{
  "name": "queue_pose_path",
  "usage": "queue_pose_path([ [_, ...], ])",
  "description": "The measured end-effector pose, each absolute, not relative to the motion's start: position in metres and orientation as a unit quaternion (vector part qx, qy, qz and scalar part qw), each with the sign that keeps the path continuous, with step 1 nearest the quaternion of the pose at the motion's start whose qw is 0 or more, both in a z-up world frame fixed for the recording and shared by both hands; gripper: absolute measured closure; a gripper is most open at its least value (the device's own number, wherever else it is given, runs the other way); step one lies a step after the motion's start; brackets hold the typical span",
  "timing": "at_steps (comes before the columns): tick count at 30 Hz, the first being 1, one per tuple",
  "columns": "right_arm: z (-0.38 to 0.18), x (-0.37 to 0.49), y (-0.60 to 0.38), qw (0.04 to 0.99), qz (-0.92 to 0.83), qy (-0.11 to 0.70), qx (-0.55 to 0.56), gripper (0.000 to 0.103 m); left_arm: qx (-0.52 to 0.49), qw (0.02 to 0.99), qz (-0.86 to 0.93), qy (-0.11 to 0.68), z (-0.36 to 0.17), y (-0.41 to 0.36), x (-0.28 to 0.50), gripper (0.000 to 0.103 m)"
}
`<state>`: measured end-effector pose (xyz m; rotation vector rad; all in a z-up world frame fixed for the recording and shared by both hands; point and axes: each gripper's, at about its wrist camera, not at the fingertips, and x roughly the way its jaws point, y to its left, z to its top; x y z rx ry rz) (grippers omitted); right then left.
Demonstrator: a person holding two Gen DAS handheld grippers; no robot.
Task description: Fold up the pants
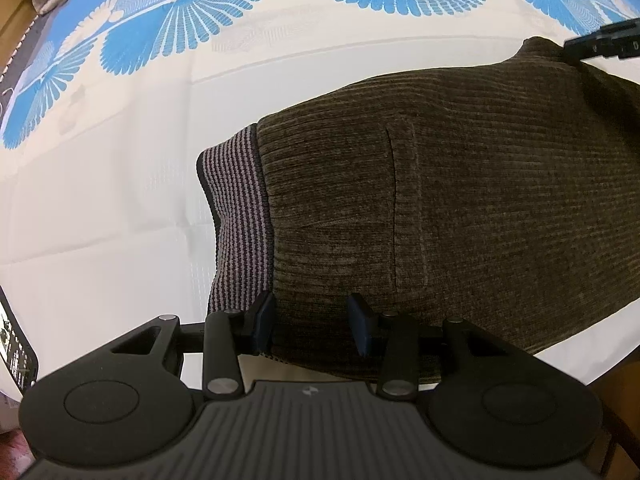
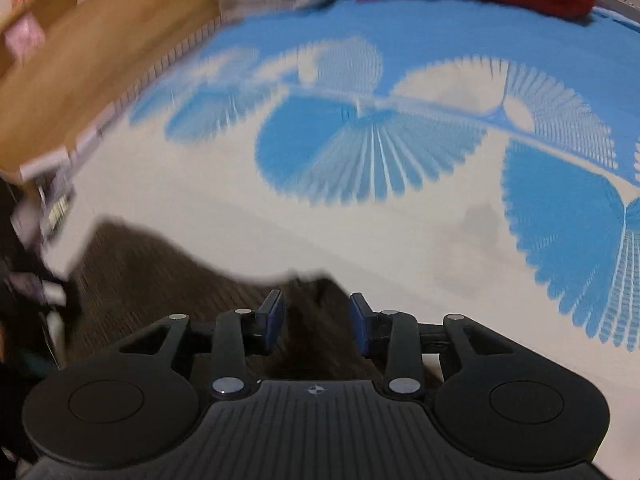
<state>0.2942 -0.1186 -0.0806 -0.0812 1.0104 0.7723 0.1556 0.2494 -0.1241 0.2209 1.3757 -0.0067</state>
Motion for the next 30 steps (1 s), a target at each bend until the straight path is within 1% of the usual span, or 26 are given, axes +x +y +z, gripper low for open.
queue_pose_path([
  [5, -0.083, 0.300, -0.134, 0.791, 0.358, 0.496, -0.024, 0.065, 0.098, 0.768, -0.006, 0.633, -0.124, 0.252, 0.155, 0.058],
  [7, -0.087, 0.295, -0.135, 0.786, 0.362, 0.499, -0.046, 0.065, 0.101, 0.767, -0.005, 0.634, -0.124, 0.251, 0.156, 0.058],
  [9, -0.098, 0.287, -0.128, 0.781, 0.361, 0.502, -0.092, 0.067, 0.104, 0.766, -0.003, 0.635, -0.125, 0.249, 0.157, 0.058],
  [10, -0.100, 0.284, -0.126, 0.783, 0.361, 0.495, -0.112, 0.075, 0.106, 0.765, -0.002, 0.635, -0.125, 0.248, 0.157, 0.058],
  [11, -0.099, 0.282, -0.126, 0.788, 0.358, 0.486, -0.119, 0.100, 0.107, 0.765, -0.001, 0.635, -0.125, 0.247, 0.157, 0.058],
  [12, -0.096, 0.285, -0.126, 0.796, 0.351, 0.480, -0.114, 0.101, 0.108, 0.765, -0.001, 0.635, -0.125, 0.246, 0.156, 0.058],
  [15, -0.082, 0.300, -0.144, 0.829, 0.310, 0.462, -0.052, 0.103, 0.105, 0.766, 0.000, 0.635, -0.124, 0.246, 0.156, 0.058],
  [17, -0.078, 0.306, -0.153, 0.861, 0.242, 0.444, -0.063, 0.103, 0.103, 0.767, 0.000, 0.634, -0.123, 0.247, 0.155, 0.058],
  [18, -0.076, 0.308, -0.160, 0.866, 0.232, 0.441, -0.048, 0.103, 0.100, 0.768, 0.000, 0.633, -0.121, 0.247, 0.155, 0.058],
  [20, -0.069, 0.307, -0.170, 0.859, 0.262, 0.440, -0.004, 0.102, 0.093, 0.771, 0.001, 0.630, -0.118, 0.249, 0.155, 0.057],
  [21, -0.065, 0.304, -0.171, 0.852, 0.287, 0.438, 0.008, 0.100, 0.086, 0.775, 0.002, 0.626, -0.115, 0.250, 0.155, 0.058],
  [23, -0.057, 0.295, -0.168, 0.828, 0.350, 0.437, 0.022, 0.099, 0.075, 0.786, 0.006, 0.613, -0.106, 0.253, 0.156, 0.057],
  [25, -0.054, 0.284, -0.162, 0.805, 0.399, 0.438, 0.012, 0.099, 0.057, 0.800, 0.011, 0.597, -0.096, 0.255, 0.158, 0.058],
  [27, -0.060, 0.276, -0.154, 0.782, 0.421, 0.459, -0.008, 0.099, 0.038, 0.813, 0.006, 0.581, -0.087, 0.254, 0.159, 0.058],
  [29, -0.077, 0.273, -0.149, 0.788, 0.372, 0.484, -0.078, 0.099, 0.034, 0.825, -0.005, 0.565, -0.080, 0.248, 0.160, 0.057],
  [30, -0.088, 0.275, -0.150, 0.793, 0.334, 0.499, -0.106, 0.103, 0.036, 0.828, -0.011, 0.559, -0.079, 0.243, 0.162, 0.058],
])
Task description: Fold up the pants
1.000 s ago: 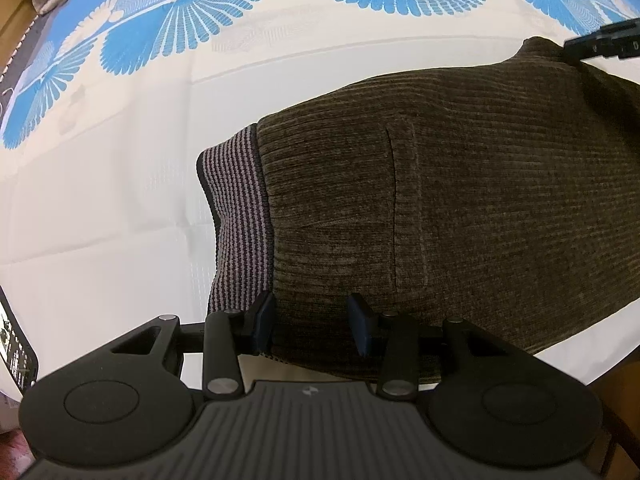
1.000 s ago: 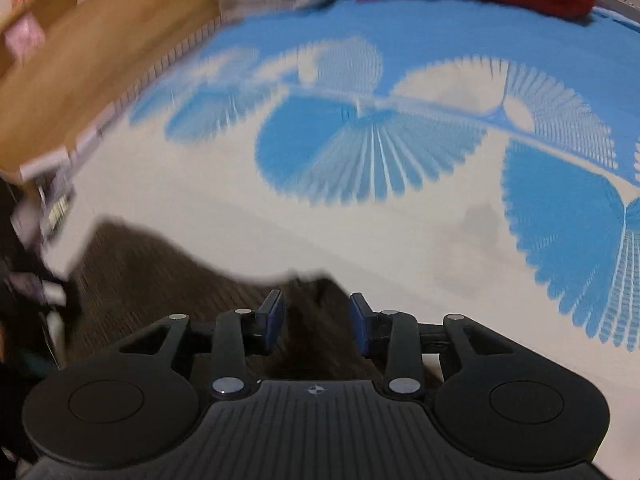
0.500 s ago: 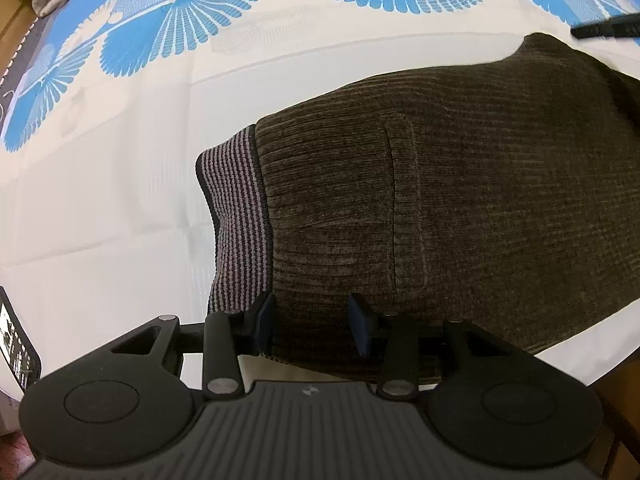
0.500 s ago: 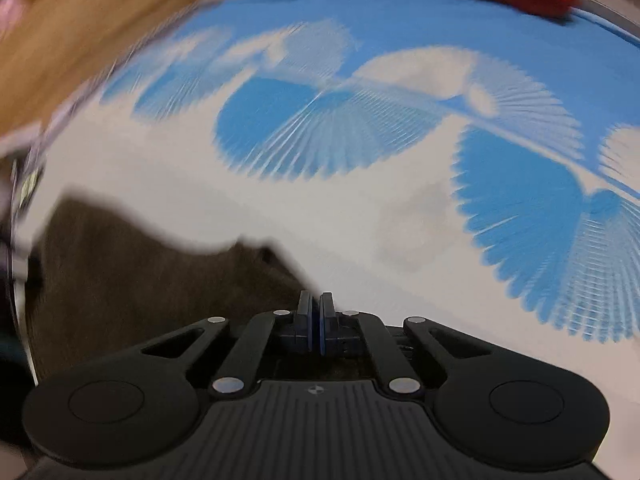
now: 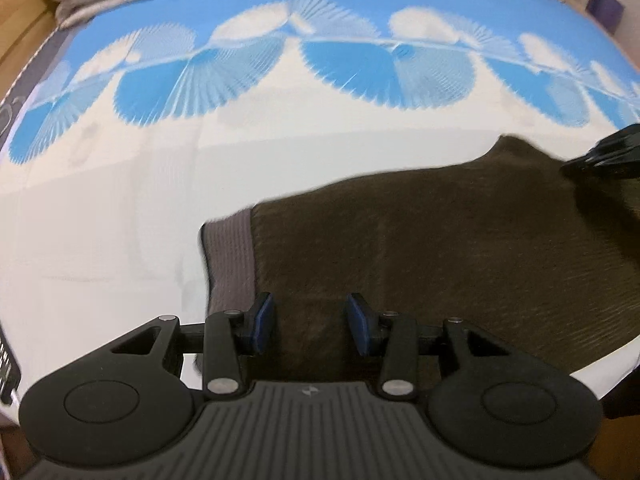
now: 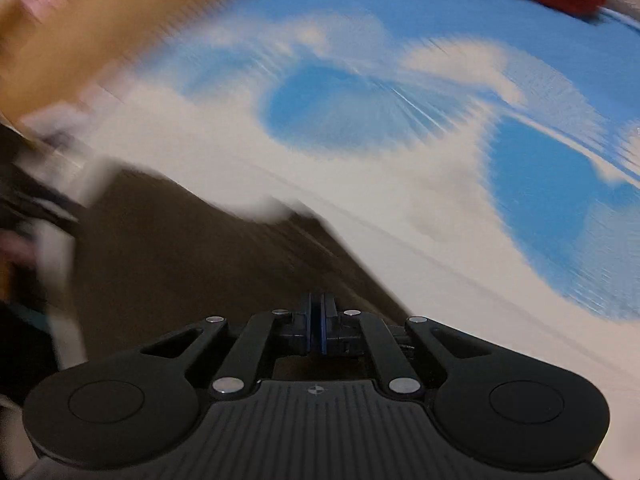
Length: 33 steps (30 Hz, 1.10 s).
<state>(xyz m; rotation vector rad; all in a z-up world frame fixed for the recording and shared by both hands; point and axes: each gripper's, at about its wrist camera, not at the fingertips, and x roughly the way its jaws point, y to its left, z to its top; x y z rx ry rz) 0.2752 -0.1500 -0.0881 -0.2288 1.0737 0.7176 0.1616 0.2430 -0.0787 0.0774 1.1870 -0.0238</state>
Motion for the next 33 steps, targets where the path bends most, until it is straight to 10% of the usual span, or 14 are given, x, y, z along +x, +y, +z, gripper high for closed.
queue_pose_path([
  [12, -0.020, 0.251, -0.256, 0.906, 0.160, 0.392, -0.019, 0.095, 0.060, 0.792, -0.016, 0.607, -0.116, 0.216, 0.181, 0.058],
  [20, 0.040, 0.168, -0.378, 0.962, 0.029, 0.254, 0.099, 0.064, 0.049, 0.820, 0.003, 0.571, -0.089, 0.187, 0.182, 0.056],
  [33, -0.043, 0.028, -0.572, 0.908, -0.209, 0.288, 0.222, 0.050, 0.077, 0.855, -0.035, 0.512, -0.062, 0.134, 0.195, 0.044],
])
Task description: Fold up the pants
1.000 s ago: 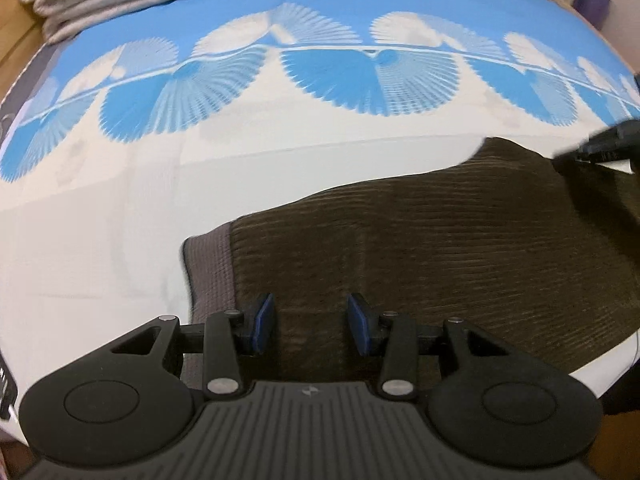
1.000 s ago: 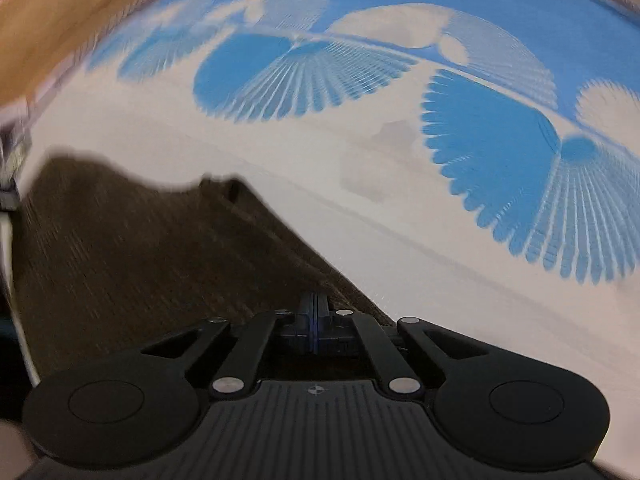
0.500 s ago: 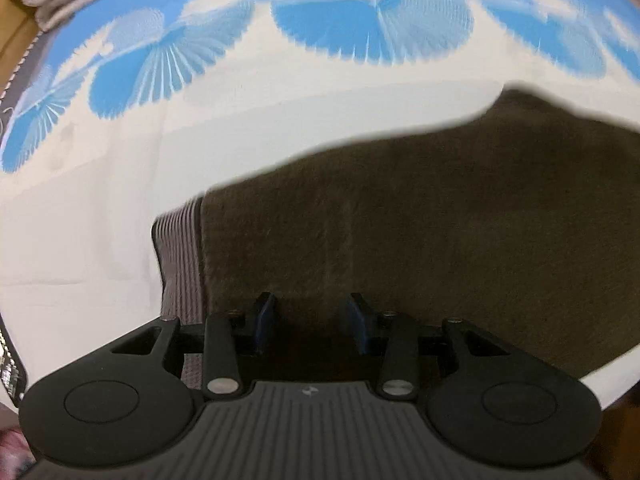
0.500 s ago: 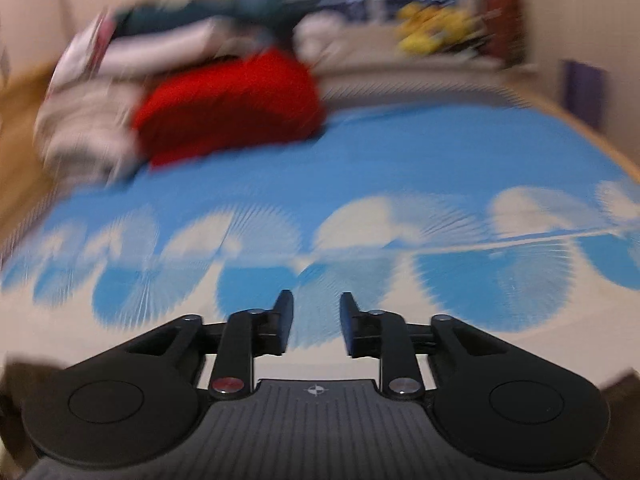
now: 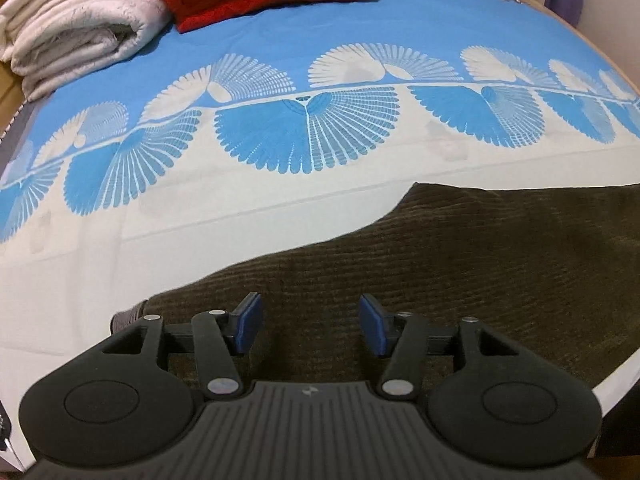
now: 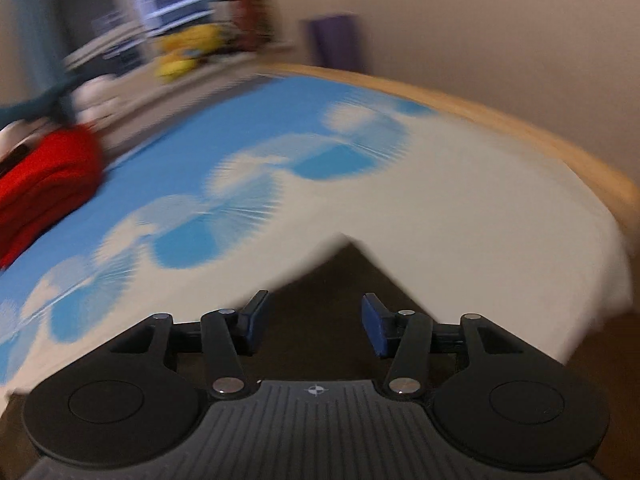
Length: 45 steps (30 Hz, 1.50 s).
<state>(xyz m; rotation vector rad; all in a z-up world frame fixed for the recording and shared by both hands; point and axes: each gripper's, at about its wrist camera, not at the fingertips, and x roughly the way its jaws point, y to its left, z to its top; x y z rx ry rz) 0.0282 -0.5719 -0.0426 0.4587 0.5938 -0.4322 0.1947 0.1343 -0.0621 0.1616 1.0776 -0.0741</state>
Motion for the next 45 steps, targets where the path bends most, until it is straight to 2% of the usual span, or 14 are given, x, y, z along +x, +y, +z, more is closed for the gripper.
queue_pose_path([
  [4, -0.078, 0.000, -0.618, 0.853, -0.282, 0.308, 0.312, 0.050, 0.074, 0.856, -0.029, 0.511, -0.063, 0.136, 0.197, 0.044],
  [10, -0.122, -0.020, -0.649, 0.784, -0.291, 0.331, 0.437, 0.050, 0.079, 0.853, -0.024, 0.516, -0.066, 0.130, 0.202, 0.044],
  [16, -0.140, -0.004, -0.647, 0.763, -0.276, 0.349, 0.468, 0.050, 0.097, 0.848, -0.030, 0.520, -0.073, 0.123, 0.202, 0.044],
  [19, -0.146, 0.003, -0.649, 0.755, -0.269, 0.350, 0.485, 0.057, 0.098, 0.847, -0.029, 0.522, -0.074, 0.124, 0.202, 0.044],
  [24, -0.144, 0.005, -0.648, 0.752, -0.282, 0.341, 0.488, 0.087, 0.088, 0.850, -0.025, 0.519, -0.071, 0.133, 0.200, 0.044],
  [26, -0.137, 0.005, -0.643, 0.756, -0.290, 0.329, 0.485, 0.089, 0.084, 0.852, -0.023, 0.516, -0.069, 0.138, 0.199, 0.044],
  [30, -0.080, 0.025, -0.594, 0.830, -0.283, 0.287, 0.385, 0.090, 0.081, 0.855, -0.019, 0.512, -0.065, 0.147, 0.194, 0.044],
  [34, -0.004, 0.051, -0.476, 0.941, -0.182, 0.213, 0.188, 0.090, 0.081, 0.856, -0.013, 0.510, -0.064, 0.158, 0.190, 0.044],
  [37, 0.023, 0.056, -0.366, 0.983, -0.061, 0.159, 0.064, 0.090, 0.076, 0.856, -0.006, 0.511, -0.064, 0.168, 0.186, 0.044],
  [41, 0.013, 0.042, -0.221, 0.981, 0.127, 0.129, -0.069, 0.089, 0.076, 0.855, 0.000, 0.513, -0.065, 0.181, 0.182, 0.044],
  [43, -0.009, 0.034, -0.164, 0.958, 0.209, 0.155, -0.121, 0.082, 0.075, 0.854, 0.006, 0.514, -0.065, 0.188, 0.180, 0.044],
  [44, -0.026, 0.031, -0.138, 0.938, 0.256, 0.187, -0.142, 0.072, 0.072, 0.854, 0.010, 0.515, -0.066, 0.192, 0.180, 0.044],
  [45, -0.044, 0.029, -0.116, 0.910, 0.306, 0.232, -0.156, 0.069, 0.068, 0.853, 0.013, 0.517, -0.066, 0.197, 0.179, 0.044],
])
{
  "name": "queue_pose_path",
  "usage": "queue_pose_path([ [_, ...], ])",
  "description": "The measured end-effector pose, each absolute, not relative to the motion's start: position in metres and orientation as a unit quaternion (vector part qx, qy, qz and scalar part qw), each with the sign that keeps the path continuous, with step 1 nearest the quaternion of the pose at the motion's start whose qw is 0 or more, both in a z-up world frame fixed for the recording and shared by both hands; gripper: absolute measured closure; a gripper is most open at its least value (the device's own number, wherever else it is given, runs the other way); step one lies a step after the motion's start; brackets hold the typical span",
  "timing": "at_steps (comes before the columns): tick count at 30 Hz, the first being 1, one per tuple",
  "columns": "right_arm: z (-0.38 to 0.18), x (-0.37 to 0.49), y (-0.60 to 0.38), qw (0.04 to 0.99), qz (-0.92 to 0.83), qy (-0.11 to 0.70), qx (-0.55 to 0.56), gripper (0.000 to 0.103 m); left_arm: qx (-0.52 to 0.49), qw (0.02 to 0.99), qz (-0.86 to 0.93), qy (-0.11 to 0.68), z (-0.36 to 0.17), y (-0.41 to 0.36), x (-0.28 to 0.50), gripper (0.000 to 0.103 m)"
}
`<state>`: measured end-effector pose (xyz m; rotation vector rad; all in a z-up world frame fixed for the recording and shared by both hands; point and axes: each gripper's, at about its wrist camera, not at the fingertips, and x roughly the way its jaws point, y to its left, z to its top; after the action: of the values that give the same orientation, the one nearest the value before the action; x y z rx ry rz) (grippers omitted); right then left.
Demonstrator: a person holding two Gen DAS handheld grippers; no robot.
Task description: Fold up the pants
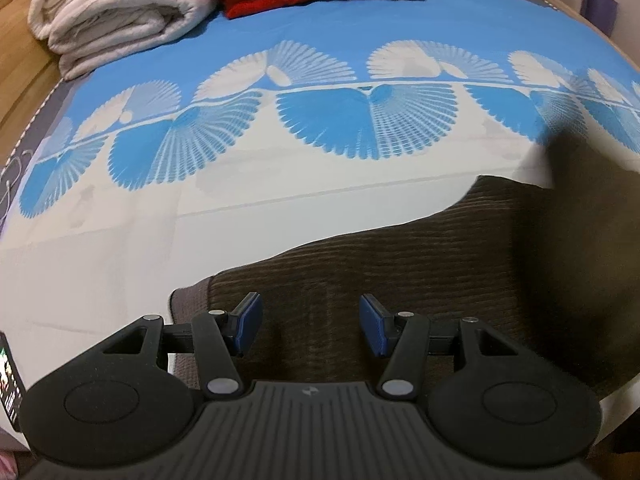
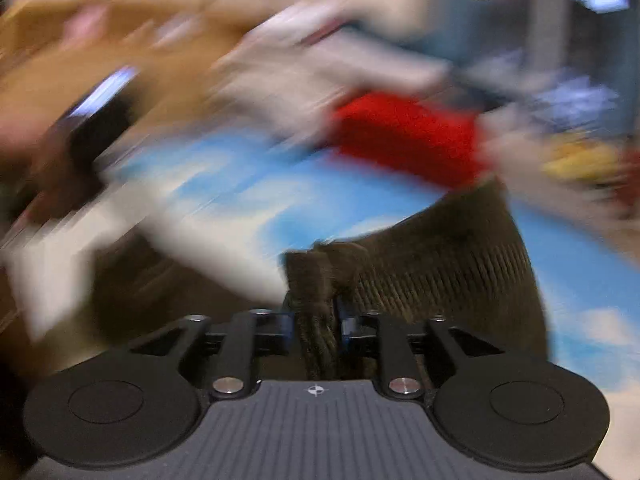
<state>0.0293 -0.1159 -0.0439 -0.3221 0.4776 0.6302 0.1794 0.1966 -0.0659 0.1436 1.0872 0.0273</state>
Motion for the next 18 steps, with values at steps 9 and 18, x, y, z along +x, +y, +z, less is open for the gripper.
queue_pose_path([
  [9, -0.090, 0.013, -0.063, 0.825, 0.405, 0.310, -0.243, 0.056, 0.060, 0.853, 0.023, 0.517, -0.066, 0.217, 0.174, 0.044],
  [18, -0.121, 0.053, -0.066, 0.836, 0.333, 0.351, -0.260, 0.051, 0.058, 0.851, 0.031, 0.521, -0.068, 0.225, 0.171, 0.044],
])
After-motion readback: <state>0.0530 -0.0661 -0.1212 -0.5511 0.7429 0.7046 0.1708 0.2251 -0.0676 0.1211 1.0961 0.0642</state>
